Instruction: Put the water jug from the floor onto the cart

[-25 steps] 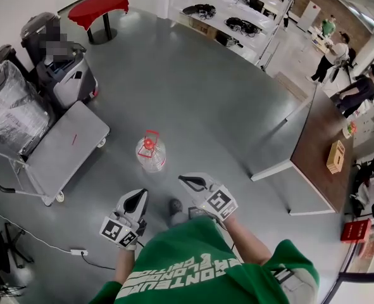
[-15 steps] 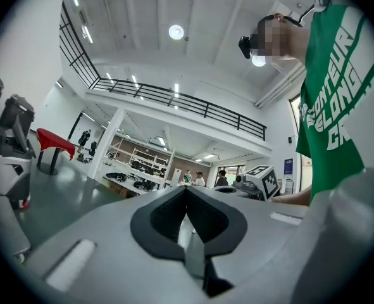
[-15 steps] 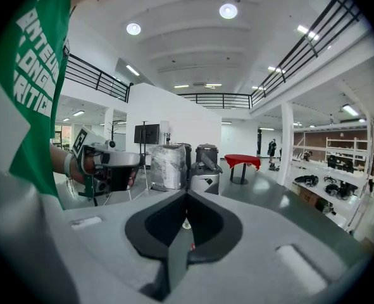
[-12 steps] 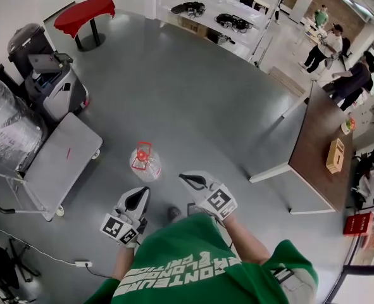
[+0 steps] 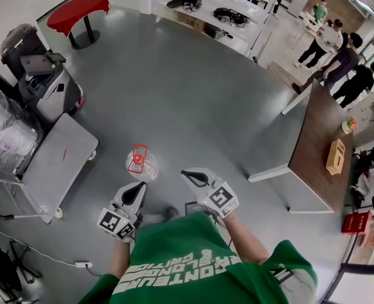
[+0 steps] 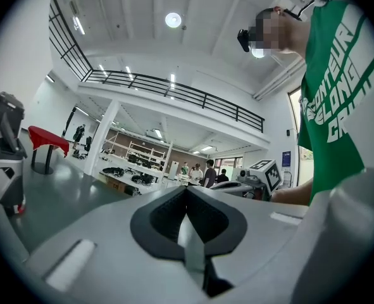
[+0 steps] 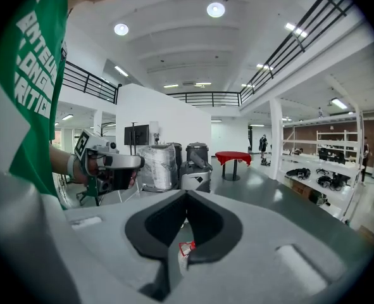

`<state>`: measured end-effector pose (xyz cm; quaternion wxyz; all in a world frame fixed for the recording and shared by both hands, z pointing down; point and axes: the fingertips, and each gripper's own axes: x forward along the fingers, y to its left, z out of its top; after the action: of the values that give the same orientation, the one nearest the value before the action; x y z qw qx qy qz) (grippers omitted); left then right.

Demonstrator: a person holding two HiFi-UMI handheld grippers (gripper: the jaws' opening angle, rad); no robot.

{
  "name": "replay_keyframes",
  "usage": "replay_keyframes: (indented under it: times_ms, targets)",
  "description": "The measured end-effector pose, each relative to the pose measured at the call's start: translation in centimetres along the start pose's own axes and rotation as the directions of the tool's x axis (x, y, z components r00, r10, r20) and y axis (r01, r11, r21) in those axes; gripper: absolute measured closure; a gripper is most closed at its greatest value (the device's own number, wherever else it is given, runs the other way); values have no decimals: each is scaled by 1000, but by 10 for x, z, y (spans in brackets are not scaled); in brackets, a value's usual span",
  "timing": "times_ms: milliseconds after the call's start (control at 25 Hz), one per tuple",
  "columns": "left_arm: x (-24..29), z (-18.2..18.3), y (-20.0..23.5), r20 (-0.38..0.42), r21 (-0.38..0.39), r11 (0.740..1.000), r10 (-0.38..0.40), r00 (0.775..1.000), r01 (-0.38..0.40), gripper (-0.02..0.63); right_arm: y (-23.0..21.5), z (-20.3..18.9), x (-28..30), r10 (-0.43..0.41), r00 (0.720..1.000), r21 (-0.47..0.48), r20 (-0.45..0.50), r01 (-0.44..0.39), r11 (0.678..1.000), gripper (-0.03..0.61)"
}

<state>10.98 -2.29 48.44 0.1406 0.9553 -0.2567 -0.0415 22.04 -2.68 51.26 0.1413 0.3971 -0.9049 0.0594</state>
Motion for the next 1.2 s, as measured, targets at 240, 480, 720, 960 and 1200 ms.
replay_keyframes:
  times_ms: [240, 480, 720, 960, 1200]
  targets:
    - [3, -22, 38, -33, -44, 998, 38, 999, -39, 603, -14, -17, 12, 5, 999, 32, -51, -3, 999, 586]
    - [3, -45, 82, -88, -79, 995, 52, 995, -59, 604, -23, -25, 37, -5, 995, 47, -104, 10, 999, 586]
    - [13, -64, 133, -165, -89, 996, 11, 986, -26, 601, -34, -8, 76, -21, 993, 49, -115, 26, 998, 586]
    - [26, -94, 180, -253, -115, 993, -34, 967, 5, 588, -38, -12, 96, -45, 987, 64, -153, 55, 996, 586]
    - [28, -139, 230, -359, -173, 985, -80, 930, 18, 565, -31, -15, 108, -78, 976, 97, -202, 99, 990, 586]
